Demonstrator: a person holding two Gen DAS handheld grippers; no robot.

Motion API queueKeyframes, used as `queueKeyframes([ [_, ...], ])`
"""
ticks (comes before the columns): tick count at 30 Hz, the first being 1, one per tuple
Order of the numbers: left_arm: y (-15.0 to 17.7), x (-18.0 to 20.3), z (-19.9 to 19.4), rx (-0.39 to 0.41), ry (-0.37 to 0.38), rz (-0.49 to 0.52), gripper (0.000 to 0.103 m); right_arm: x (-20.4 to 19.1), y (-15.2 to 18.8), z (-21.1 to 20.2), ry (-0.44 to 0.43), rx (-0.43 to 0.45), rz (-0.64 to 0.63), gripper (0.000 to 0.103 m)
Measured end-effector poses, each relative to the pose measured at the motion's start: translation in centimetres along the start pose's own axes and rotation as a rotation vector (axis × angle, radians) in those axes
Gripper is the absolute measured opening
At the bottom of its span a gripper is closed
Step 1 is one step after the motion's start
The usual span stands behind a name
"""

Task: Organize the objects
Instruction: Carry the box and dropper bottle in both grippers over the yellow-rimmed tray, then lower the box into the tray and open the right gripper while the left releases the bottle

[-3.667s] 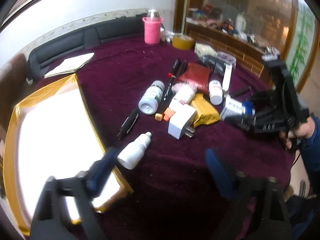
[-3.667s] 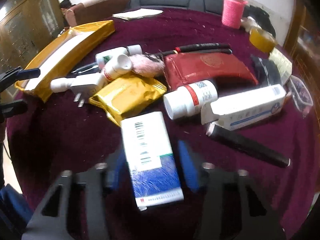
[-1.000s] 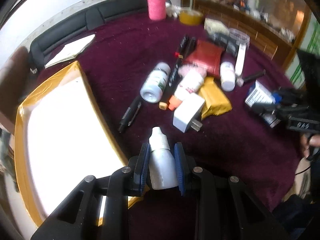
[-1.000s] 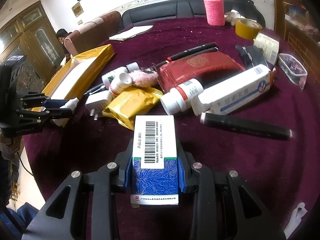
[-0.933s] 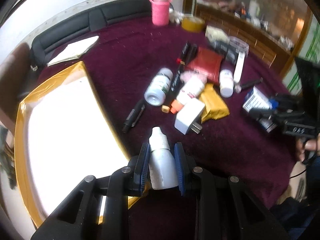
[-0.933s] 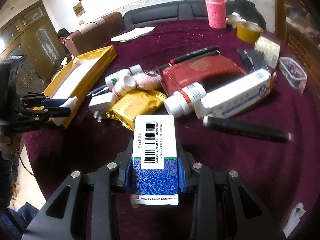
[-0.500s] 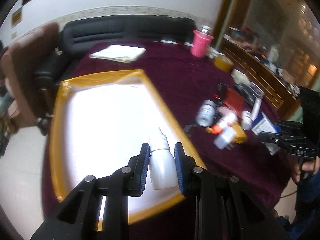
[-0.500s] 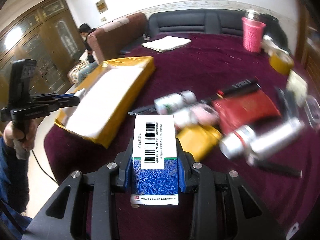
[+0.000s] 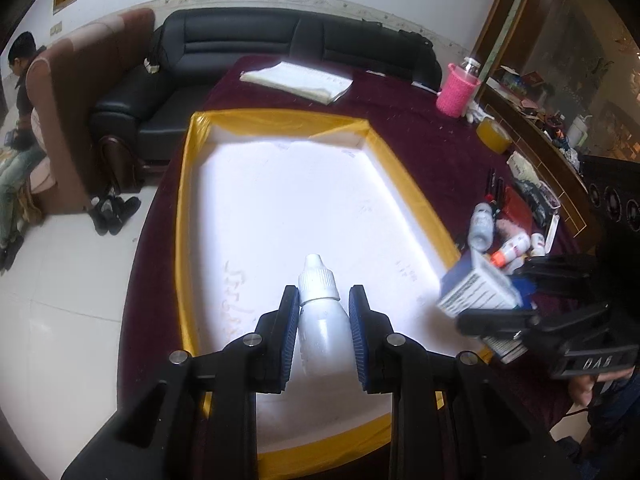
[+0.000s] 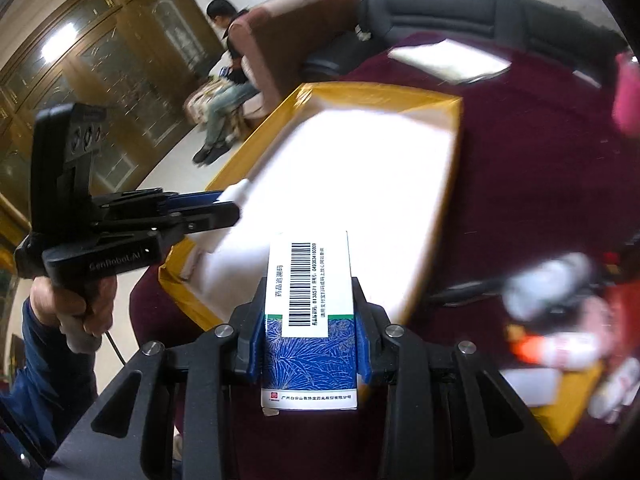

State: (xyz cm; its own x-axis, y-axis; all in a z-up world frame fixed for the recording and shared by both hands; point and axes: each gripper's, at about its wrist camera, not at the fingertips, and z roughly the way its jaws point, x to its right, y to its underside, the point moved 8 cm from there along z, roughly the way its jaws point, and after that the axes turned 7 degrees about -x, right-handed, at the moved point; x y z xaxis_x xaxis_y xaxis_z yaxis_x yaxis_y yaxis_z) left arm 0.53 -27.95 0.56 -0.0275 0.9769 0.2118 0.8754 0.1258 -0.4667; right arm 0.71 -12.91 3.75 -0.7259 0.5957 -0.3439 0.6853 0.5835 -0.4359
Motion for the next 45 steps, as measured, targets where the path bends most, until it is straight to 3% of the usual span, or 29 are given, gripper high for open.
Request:
queueKeyframes([
  [5, 1.1, -1.6, 0.0, -0.01, 0.001, -0.031, 0.022, -2.6, -0.3, 3.3, -0.034, -0.027, -0.015, 0.033],
  [14, 3.1, -2.0, 0.0, -0.024, 0.016, -0.034, 0.022, -4.9, -1.0, 6.1, -0.02, -0.054, -0.036, 0.033],
  [29, 3.6, -2.7, -0.1, 0.015, 0.027, -0.07, 0.022, -4.7, -1.7, 8.4, 0.043, -0.023, -0.008, 0.033],
  [37, 4.3, -2.1, -0.3, -0.011, 0.027, -0.05, 0.022, -4.8, -1.4, 8.8, 0.032, -0.045, 0.003, 0.033],
  [45, 4.2, -2.5, -2.2, 0.029, 0.015, -0.077, 0.022, -4.8, -1.1, 8.7, 0.002, -0.074, 0.03, 0.033],
])
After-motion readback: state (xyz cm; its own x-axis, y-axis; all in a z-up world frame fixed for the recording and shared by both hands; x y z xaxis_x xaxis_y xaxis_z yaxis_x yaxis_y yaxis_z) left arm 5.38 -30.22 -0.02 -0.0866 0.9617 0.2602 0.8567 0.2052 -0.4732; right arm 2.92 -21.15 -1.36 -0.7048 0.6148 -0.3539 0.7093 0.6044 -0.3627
